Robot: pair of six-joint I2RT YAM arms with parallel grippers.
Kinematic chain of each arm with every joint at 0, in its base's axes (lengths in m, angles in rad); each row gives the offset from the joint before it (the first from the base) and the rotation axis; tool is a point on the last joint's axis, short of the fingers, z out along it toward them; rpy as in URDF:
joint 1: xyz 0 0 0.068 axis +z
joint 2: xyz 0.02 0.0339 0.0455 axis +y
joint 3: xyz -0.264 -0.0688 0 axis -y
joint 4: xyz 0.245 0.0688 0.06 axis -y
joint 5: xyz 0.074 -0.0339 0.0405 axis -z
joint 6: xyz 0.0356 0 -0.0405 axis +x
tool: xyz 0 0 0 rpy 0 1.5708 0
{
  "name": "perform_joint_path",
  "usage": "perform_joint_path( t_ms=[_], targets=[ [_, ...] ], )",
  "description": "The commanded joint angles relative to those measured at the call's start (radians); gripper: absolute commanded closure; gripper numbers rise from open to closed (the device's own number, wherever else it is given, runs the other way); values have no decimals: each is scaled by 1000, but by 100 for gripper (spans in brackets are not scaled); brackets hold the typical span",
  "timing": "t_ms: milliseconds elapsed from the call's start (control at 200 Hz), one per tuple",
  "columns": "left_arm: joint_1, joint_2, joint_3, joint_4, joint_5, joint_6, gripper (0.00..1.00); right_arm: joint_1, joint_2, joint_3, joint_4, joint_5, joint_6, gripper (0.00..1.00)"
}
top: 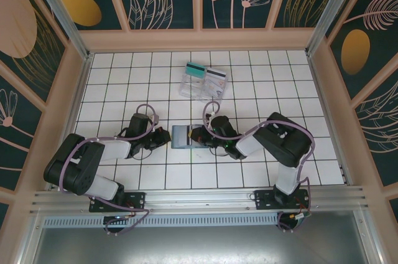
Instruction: Put the credit cards into the card holder
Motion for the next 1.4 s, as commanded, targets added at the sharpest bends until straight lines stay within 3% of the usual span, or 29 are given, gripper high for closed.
perform_joint_path(
  t_ms=[0, 215, 425, 505, 806, 1106, 1396],
  targets=[
    [-27, 20, -18, 9, 39, -19, 91, 25, 45, 42, -36, -9, -35, 100],
    [-29, -1, -18, -8, 28, -14, 91, 26, -3, 63, -135, 22, -88, 98],
    [-28, -20, 4, -52, 2, 9, 91, 22, -164, 69, -356, 132, -185, 63],
    [-28, -14, 14, -64, -6, 17, 91, 17, -203, 73, -424, 157, -215, 58],
    [-27, -42, 30, -67, 5, 5, 90, 14, -236, 186, -621, 147, -349, 56],
    [-28, -24, 14, -4, 51, -35, 84, 43, -77, 414, -859, 140, -485, 58],
    [-28, 19, -38, 146, 125, -112, 79, 45, 29, 429, -816, 53, -475, 58]
  ],
)
